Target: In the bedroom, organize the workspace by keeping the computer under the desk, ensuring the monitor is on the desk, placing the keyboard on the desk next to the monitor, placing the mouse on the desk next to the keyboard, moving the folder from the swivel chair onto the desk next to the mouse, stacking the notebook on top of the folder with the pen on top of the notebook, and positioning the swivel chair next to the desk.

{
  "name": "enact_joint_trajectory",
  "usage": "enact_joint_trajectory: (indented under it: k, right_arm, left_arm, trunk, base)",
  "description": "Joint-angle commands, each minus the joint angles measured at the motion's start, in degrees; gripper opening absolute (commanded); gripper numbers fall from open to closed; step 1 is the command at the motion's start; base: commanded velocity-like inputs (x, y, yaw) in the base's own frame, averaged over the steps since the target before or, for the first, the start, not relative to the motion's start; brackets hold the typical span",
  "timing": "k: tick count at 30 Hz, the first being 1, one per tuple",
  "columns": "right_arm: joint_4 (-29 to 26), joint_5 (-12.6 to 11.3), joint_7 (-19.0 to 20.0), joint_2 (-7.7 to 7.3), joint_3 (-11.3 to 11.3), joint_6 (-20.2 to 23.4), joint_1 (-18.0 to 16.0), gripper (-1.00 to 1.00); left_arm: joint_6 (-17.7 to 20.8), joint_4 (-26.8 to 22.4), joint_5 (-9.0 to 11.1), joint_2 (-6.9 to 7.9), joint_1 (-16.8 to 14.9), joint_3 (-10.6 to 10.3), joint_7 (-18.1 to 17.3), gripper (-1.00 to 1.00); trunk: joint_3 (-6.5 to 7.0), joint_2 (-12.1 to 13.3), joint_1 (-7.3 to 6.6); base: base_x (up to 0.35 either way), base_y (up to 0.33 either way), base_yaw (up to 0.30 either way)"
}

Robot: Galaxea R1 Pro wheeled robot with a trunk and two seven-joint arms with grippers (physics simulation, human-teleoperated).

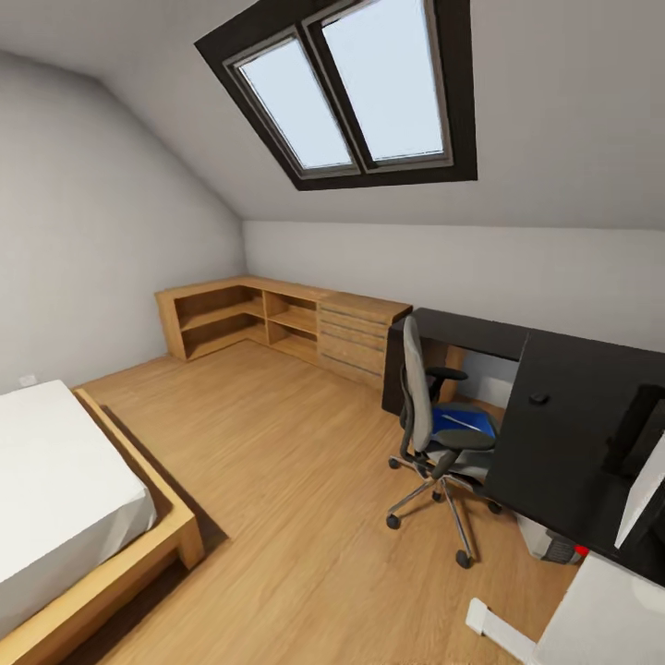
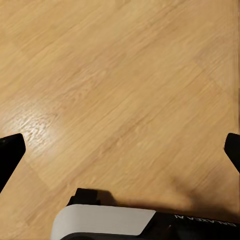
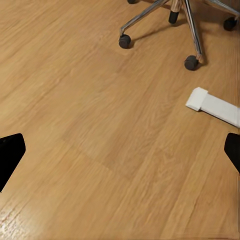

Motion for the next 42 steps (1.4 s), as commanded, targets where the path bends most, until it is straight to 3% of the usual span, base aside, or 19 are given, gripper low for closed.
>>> enact_joint_trajectory:
  k: [1,20,42]
  right_arm:
    - [0.1,0.1,-0.3,0.02,0.2,-0.1,-0.1,1.00]
    - [0.1,0.3,0.4,0.04,1.0,0.4,0.0,1.00]
    - [0.1,0.3,0.5,0.04,1.9,0.3,0.0,1.00]
  left_arm:
    - [-0.1,0.0,0.3,-0.01,0.0,0.0,0.0,1.00]
    - [-0.1,0.0,0.4,-0.01,0.0,0.0,0.0,1.00]
    - [-0.1,0.0,0.3,0.02,0.0,0.0,0.0,1.00]
  trunk:
    - [-0.06,0.0,0.00]
    - [-0.49,0.0,0.00]
    - [-2.09,0.0,0.00]
  base:
    - [0.001,0.001,-0.270]
    - [0.000,0.007,-0.252]
    - [0.154,0.248,-0.186]
